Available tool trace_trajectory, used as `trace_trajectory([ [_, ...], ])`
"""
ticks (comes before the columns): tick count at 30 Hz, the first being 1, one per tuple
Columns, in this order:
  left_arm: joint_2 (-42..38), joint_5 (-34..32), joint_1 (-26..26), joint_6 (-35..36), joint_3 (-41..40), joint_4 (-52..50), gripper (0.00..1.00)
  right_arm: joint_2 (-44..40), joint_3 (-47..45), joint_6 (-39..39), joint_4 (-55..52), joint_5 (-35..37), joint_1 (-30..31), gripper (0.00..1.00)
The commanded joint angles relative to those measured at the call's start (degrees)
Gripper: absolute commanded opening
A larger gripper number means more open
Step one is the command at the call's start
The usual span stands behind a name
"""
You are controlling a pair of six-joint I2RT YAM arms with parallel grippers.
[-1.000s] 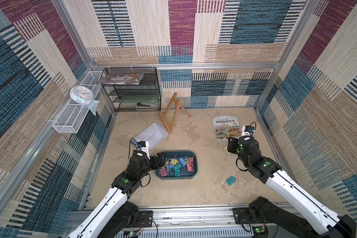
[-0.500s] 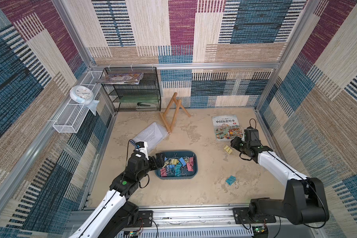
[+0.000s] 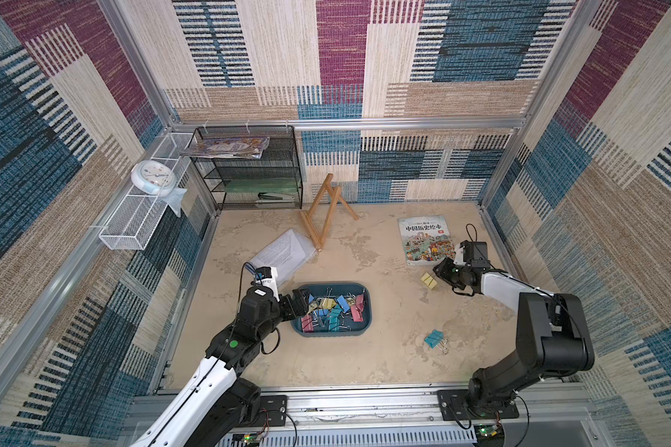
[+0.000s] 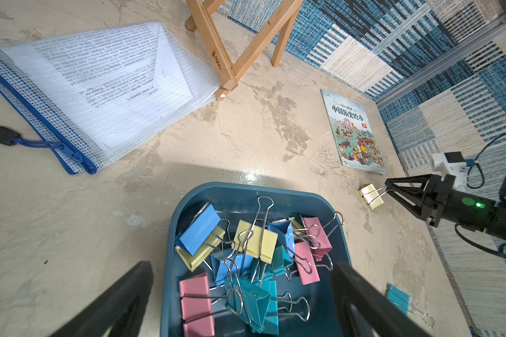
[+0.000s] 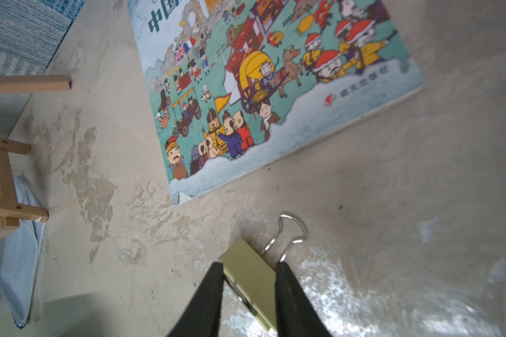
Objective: Put the binder clips in the storage box
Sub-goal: Pick up the binder clip at the center of the board.
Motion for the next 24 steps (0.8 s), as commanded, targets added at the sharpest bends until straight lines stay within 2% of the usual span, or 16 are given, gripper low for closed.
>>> trace_trajectory([
  [1,-0.1,-0.5,0.1,0.7,0.1,0.2,0.99,1.3,0.2,-1.7,1.3,-3.7,-0.1,0.24],
  [8,-0.2,-0.3,0.0,0.4,0.1,0.3,0.99,-0.7,-2.5,-1.5,2.2,-3.6,-0.1,0.10],
  [14,-0.2,-0.2,0.0,0.2,0.2,0.2,0.99,-6.6,-4.1,-1.7,0.3,-3.4,0.0,0.02],
  [20,0.4,0.4,0.0,-0.6,0.2,1.5,0.99,-15.6,-5.3,-0.5,-2.4,-6.8,0.6,0.00],
  [24,1.3,0.9,0.0,-1.1,0.3,2.4,0.99,-23.1,-4.8,1.8,-5.6,-5.6,4.0,0.00],
])
